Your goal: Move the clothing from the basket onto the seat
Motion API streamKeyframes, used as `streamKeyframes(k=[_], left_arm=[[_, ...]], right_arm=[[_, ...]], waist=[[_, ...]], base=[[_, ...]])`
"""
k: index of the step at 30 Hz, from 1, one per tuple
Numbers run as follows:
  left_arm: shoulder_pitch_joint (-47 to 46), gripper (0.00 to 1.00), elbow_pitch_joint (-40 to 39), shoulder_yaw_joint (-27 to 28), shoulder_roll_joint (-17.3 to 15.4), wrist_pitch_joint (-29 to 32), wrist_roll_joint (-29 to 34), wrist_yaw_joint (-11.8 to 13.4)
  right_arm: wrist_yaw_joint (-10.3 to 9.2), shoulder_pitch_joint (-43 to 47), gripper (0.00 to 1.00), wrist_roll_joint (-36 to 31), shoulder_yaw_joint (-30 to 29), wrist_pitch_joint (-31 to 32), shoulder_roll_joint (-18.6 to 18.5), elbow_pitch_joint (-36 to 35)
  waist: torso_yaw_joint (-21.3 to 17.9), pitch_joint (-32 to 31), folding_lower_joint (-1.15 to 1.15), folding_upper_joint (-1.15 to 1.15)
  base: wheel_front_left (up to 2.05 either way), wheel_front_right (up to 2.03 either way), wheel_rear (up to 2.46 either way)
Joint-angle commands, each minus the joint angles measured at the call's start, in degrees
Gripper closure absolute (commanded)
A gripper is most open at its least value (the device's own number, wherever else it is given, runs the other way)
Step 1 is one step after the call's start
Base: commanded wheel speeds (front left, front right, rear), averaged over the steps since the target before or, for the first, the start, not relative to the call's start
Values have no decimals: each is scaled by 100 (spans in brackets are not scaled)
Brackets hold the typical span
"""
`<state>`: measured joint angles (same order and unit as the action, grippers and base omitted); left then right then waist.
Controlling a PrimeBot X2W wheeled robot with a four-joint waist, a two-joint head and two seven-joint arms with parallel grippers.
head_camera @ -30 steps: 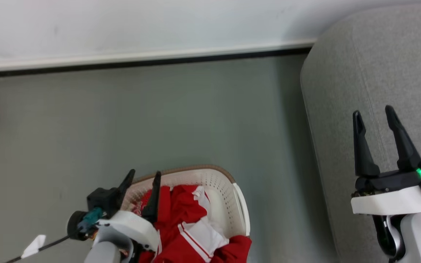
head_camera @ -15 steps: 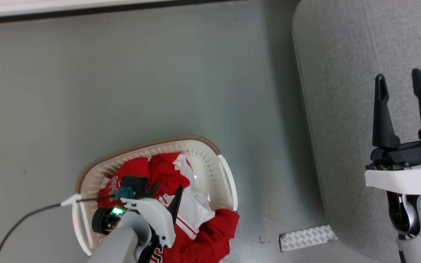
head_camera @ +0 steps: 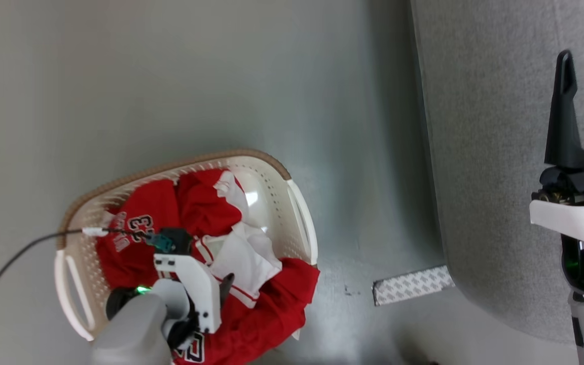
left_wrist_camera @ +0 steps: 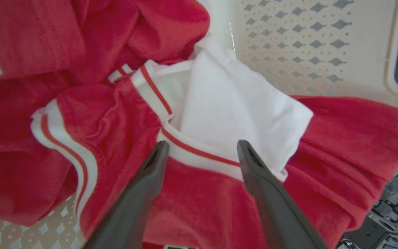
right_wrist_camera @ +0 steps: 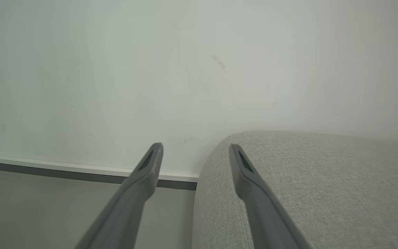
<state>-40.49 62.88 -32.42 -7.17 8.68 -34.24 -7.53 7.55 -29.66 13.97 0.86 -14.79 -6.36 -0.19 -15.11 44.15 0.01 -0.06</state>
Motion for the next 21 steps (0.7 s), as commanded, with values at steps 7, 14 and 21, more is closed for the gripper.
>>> streamKeyframes(k=[7, 14, 21], left_arm=[[-352, 0, 204, -367, -274, 461, -354, 2], [-572, 0, 364, -642, -386, 1034, -624, 2], [-674, 0, 309, -966, -459, 1472, -873, 2]], right_arm=[[-12, -217, 0, 49, 56, -39, 65, -132], [-12, -306, 0, 71, 30, -39, 132, -188], [-13, -346, 0, 53, 4, -39, 166, -212]], waist=[[-238, 578, -1, 0], [-374, 906, -1, 0], [-426, 1019, -1, 0]], base=[[0, 0, 0], [0, 0, 0], [0, 0, 0]])
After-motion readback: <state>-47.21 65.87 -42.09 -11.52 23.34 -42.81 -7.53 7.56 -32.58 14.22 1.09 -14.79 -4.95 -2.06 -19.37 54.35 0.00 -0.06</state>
